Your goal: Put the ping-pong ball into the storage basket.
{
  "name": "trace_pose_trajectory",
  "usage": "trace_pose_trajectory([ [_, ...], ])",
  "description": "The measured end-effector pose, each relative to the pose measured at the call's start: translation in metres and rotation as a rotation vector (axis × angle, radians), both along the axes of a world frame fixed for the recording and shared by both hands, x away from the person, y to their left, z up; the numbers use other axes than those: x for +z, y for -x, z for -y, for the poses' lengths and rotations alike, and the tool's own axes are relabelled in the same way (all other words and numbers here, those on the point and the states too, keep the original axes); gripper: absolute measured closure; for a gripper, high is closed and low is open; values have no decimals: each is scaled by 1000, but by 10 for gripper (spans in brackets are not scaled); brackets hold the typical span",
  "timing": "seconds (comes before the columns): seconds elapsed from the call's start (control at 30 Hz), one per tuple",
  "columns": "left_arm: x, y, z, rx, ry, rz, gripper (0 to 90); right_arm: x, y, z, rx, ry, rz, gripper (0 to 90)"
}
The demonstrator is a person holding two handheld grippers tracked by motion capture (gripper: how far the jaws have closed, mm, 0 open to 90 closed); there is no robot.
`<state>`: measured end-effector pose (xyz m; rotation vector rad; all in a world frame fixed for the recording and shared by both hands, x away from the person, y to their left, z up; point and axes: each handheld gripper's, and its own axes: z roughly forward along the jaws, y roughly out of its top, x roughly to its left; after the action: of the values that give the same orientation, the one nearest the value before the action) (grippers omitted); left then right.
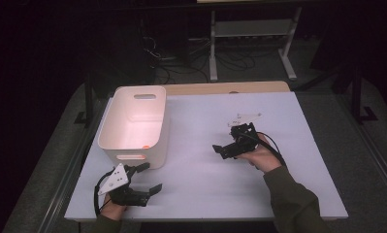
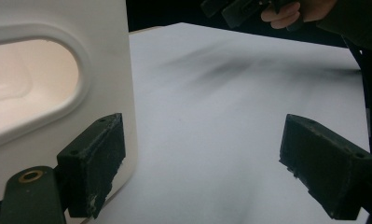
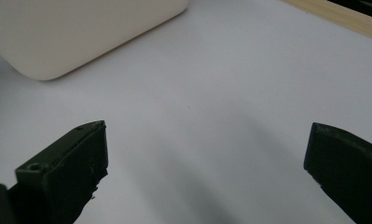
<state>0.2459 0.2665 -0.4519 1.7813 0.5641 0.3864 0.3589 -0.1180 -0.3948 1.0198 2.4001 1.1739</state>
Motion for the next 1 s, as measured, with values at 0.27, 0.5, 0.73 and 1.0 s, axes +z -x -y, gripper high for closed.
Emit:
trace_pose_trajectory([
  [0.27, 0, 0, 0, 0, -2, 1, 140, -8, 13, 15, -26, -12, 6, 0],
  [0.5, 0, 0, 0, 2, -2, 1, 140, -13, 22, 28, -44, -20, 10, 0],
  [0.73, 0, 0, 0, 2, -4, 3, 140, -16, 32, 40, -57, -28, 11, 0],
  [1.0, 0, 0, 0, 1, -5, -2, 140, -22, 42, 51, -74, -25, 8, 0],
])
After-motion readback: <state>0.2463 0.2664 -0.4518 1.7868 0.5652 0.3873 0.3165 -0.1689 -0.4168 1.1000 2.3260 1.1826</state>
